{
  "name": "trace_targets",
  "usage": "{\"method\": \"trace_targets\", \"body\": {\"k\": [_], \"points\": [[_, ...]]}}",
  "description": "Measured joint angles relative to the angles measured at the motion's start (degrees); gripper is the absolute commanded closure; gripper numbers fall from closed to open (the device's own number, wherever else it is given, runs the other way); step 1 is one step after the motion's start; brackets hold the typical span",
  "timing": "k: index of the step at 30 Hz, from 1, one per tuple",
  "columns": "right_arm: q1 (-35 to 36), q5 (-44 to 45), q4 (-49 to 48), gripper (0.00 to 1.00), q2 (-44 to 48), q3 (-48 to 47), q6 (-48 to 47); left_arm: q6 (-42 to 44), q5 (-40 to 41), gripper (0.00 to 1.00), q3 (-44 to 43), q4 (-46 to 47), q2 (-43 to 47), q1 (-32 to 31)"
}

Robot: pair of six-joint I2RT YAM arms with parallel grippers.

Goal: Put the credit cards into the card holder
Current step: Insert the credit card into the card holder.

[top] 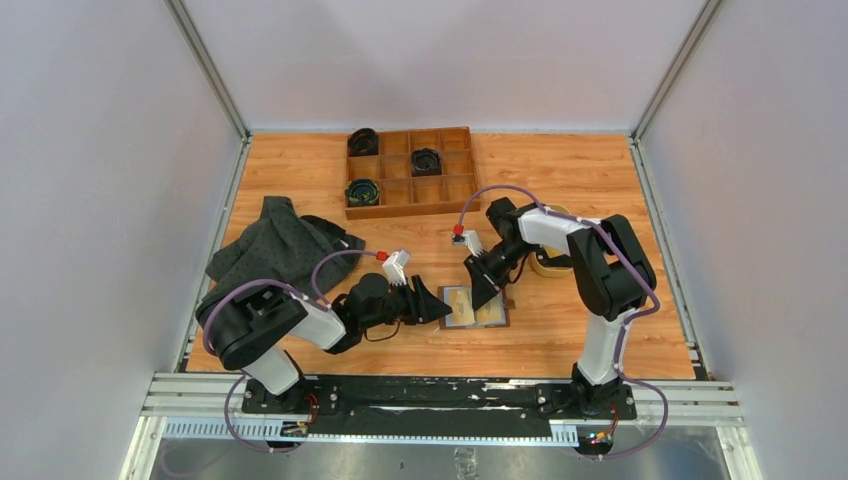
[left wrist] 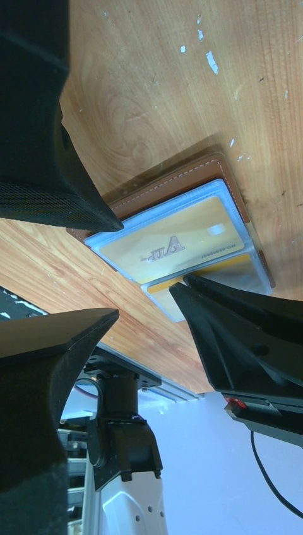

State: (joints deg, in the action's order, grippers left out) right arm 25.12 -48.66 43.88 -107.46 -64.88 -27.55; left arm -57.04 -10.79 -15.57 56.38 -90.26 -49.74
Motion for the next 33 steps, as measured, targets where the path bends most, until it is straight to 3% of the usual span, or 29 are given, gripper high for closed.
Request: {"method": "trace_targets", "body": {"k": [18, 33], "points": [[0.76, -0.02, -2.34, 0.8, -2.05, -0.42, 4.46, -0.66, -0.85, 0.51, -1.46, 1.25, -4.0, 0.0], [0.79, 0.02, -2.32, 0.8, -2.75, -0.76, 5.55, -0.87, -0.68, 0.51, -1.05, 2.25, -0.57, 0.0]]}}
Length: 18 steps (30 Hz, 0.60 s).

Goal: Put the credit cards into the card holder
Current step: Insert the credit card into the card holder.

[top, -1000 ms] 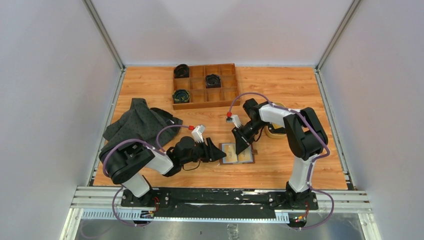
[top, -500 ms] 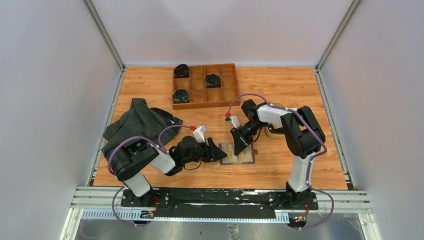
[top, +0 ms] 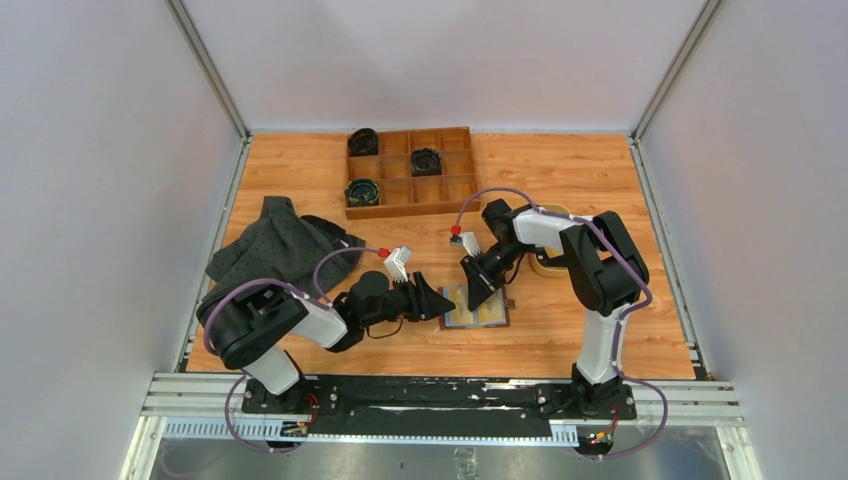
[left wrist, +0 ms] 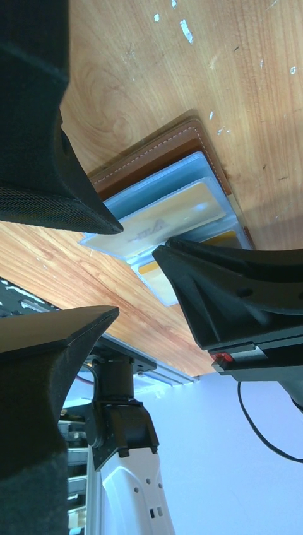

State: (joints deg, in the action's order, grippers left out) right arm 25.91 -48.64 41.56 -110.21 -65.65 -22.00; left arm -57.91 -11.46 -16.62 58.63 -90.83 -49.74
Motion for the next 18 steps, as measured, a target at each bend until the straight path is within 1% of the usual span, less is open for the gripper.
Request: {"method": "trace_targets", "body": {"k": [18], "points": [[0.0, -0.04, 0.0, 0.8, -0.24, -0.09, 0.04, -0.04, -0.76, 0.51, -1.16, 0.02, -3.56, 0.0]]}}
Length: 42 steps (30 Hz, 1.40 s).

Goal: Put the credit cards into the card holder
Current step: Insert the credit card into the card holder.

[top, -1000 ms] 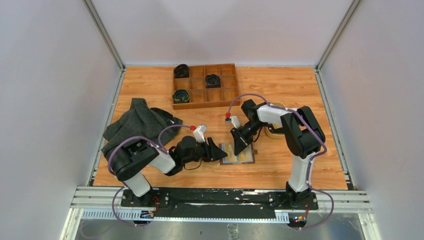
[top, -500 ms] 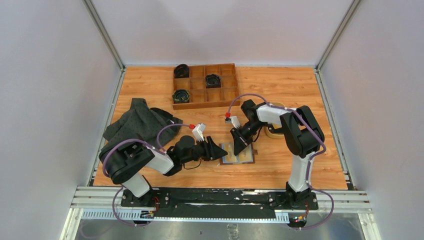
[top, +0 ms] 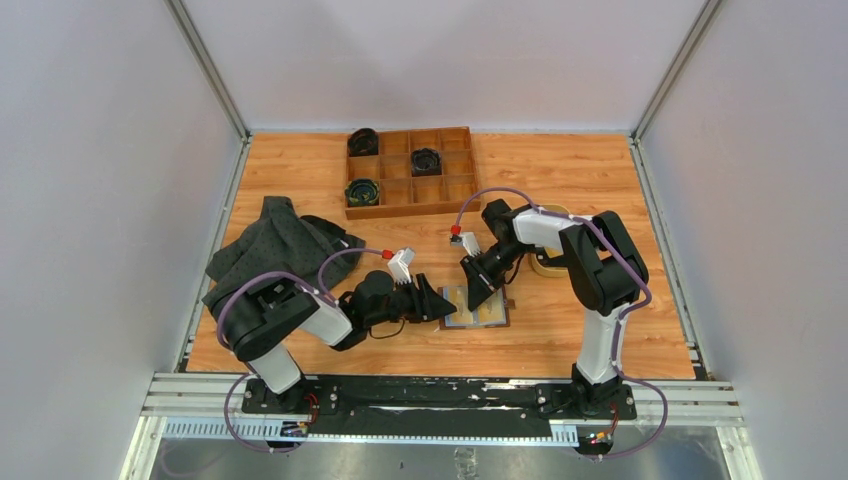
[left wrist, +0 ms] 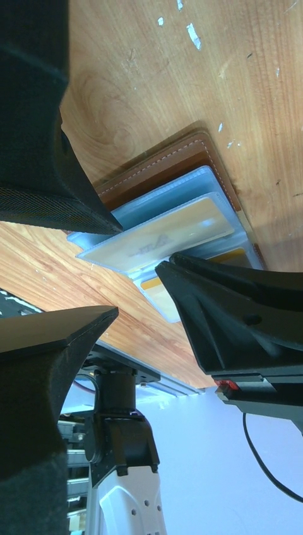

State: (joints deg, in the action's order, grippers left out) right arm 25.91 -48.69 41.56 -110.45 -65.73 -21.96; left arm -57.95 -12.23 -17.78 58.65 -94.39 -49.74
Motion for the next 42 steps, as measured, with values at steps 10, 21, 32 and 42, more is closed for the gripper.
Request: {"method": "trace_targets", "body": {"k": [10, 21, 32, 42], "points": [[0.0, 0.0, 0.0, 0.8, -0.02, -0.02, 0.0, -0.61, -0.24, 0.51, -0.7, 0.0, -1.22, -0.02], [0.0, -0.02, 0.0, 0.79, -0.02, -0.02, 0.02, -0.87, -0.61, 0.52, -2.21, 0.0, -3.13, -1.01], [-0.39, -0.74, 2.03, 0.59, 4.11, -0.74, -3.39, -1.25, -1.07, 0.52, -4.04, 0.17, -3.32, -1.84], [-11.74, 1.22, 2.38, 0.61, 14.75, -0.72, -5.27, -1.7, -2.34, 0.49, -11.5, -0.26, -7.74, -4.48]]}}
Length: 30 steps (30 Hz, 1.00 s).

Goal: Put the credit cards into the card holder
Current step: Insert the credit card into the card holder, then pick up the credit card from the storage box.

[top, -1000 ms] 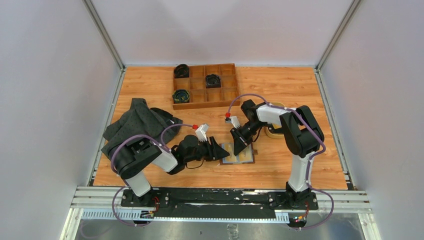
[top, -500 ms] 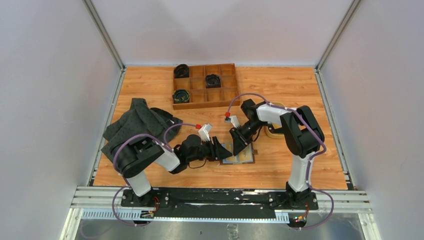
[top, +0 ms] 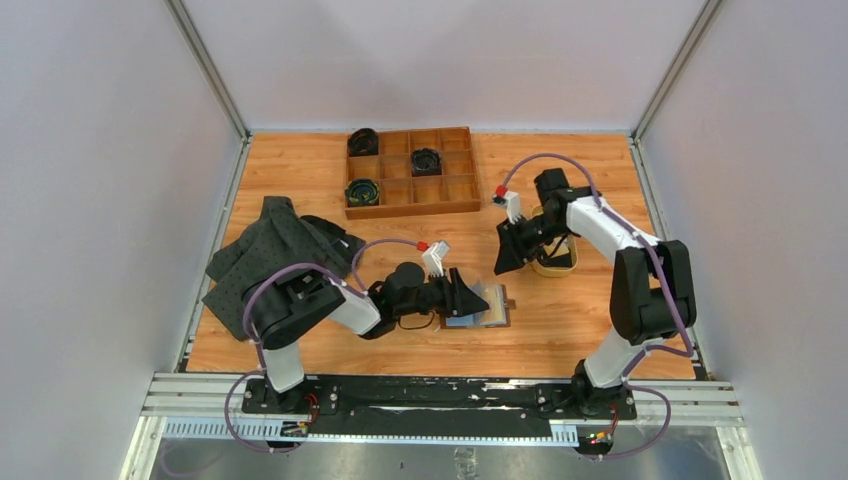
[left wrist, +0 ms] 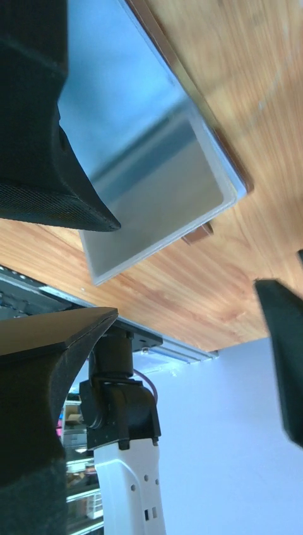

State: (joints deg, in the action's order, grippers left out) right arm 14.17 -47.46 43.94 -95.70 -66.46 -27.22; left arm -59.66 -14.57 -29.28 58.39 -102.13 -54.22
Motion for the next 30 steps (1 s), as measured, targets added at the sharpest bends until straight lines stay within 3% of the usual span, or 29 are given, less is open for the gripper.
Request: {"method": "trace_targets", "body": {"k": [6, 14, 24, 26, 30], "points": [[-4.94, 0.11, 0.04, 0.61, 1.46, 0.04, -0.37, 0.07, -0.96, 0.48, -8.0, -1.97, -4.57, -2.97], [-7.48, 0.0, 0.42, 0.61, 3.06, 0.57, -0.85, 2.51, -0.79, 0.47, -8.92, -6.78, -4.46, -3.3], [-12.72, -3.45, 0.55, 0.61, 11.08, 2.14, -3.23, 14.08, 1.49, 0.44, -6.16, -15.45, 13.18, -2.69], [-14.1, -3.45, 0.2, 0.59, 13.49, 2.49, -3.58, 17.62, 2.91, 0.4, -5.07, -18.14, 18.23, -2.12], [-16.81, 0.09, -2.6, 0.52, 17.7, 3.15, -3.48, 26.18, 8.13, 0.14, -1.92, -24.26, 30.01, -0.52]]}}
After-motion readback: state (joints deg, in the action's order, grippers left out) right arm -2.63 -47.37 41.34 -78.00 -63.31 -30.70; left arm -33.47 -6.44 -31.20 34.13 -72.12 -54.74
